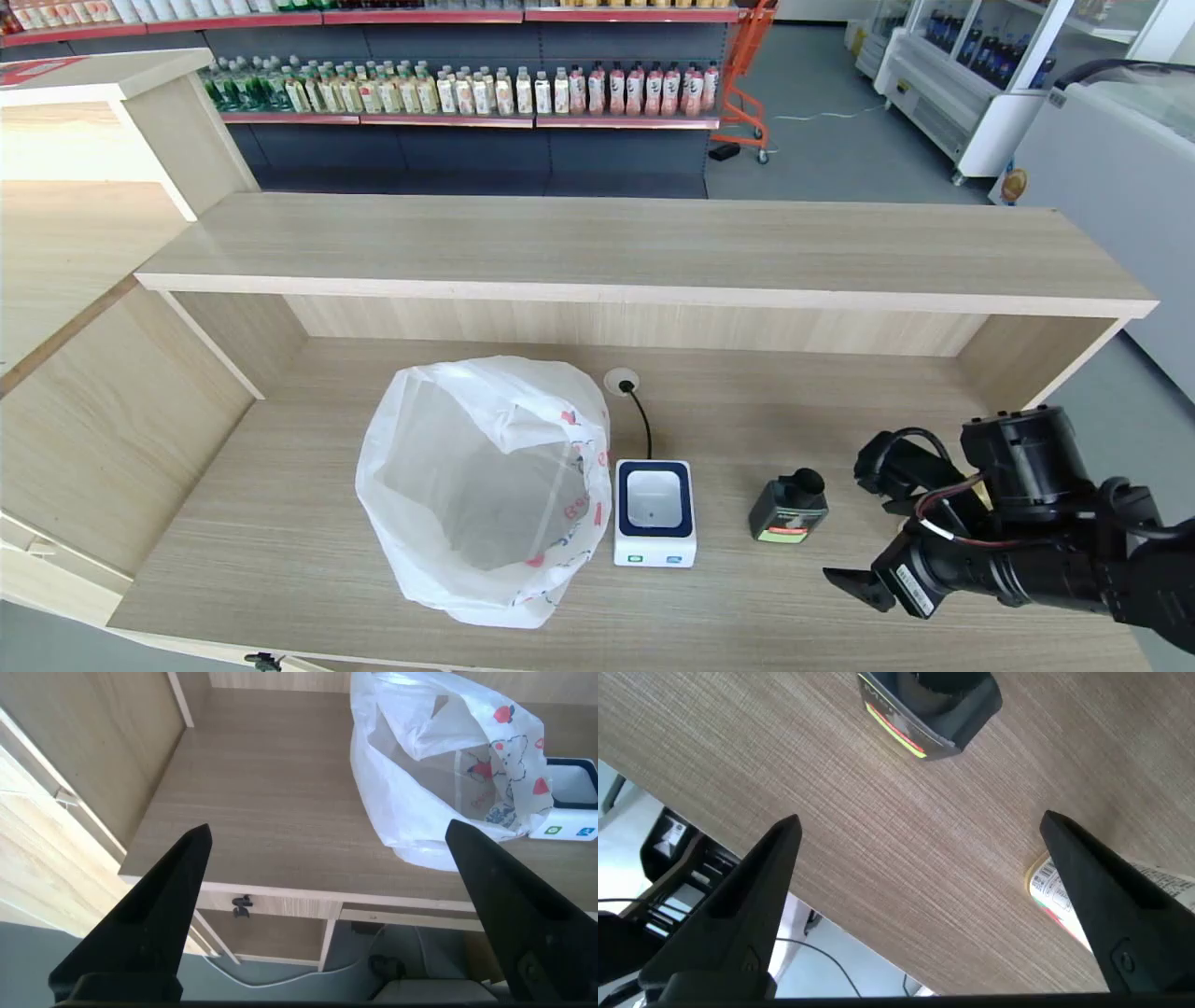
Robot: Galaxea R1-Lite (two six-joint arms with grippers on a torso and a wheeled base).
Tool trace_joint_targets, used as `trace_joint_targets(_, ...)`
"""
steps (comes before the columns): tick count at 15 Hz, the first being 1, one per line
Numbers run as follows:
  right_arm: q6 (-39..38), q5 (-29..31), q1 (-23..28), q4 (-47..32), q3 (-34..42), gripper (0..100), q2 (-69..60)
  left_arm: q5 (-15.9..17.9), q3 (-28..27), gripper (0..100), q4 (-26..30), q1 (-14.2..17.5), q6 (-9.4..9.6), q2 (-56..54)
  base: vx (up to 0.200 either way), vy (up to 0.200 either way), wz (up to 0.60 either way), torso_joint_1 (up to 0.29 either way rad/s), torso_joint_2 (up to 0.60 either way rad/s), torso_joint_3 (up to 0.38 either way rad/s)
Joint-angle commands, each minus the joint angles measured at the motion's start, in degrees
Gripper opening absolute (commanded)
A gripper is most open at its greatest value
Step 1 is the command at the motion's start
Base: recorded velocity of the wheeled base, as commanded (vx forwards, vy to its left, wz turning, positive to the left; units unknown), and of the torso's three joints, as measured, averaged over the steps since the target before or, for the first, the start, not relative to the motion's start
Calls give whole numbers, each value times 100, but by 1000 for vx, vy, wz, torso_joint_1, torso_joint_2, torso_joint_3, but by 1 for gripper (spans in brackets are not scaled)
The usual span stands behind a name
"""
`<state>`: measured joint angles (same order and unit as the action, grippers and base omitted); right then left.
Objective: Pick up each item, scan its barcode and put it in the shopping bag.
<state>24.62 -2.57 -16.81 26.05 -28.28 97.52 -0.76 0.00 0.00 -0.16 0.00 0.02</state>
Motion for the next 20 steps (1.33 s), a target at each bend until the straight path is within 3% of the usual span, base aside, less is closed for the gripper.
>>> trace_joint_targets(1,86,-33,2,366,-169,100,865,-4,0,100,0,-2,0,-2,0,0,0,0,0,0)
trace_joint_targets(9,271,-420,-42,673,-1399,100,1955,-4,0,100,0,-2,0,-2,0,0,0,0,0,0)
trace_joint_targets(14,280,-657,-288,682,-1768,100,2253,-4,0,100,0,-2,0,-2,0,0,0,0,0,0)
trace_joint_targets(15,288,-674,-376,682,-1865,0,2315,-4,0,100,0,-2,0,-2,0,0,0,0,0,0)
trace_joint_targets(20,288,-657,-305,691,-1681,0,2095,-4,0,100,0,-2,0,-2,0,0,0,0,0,0)
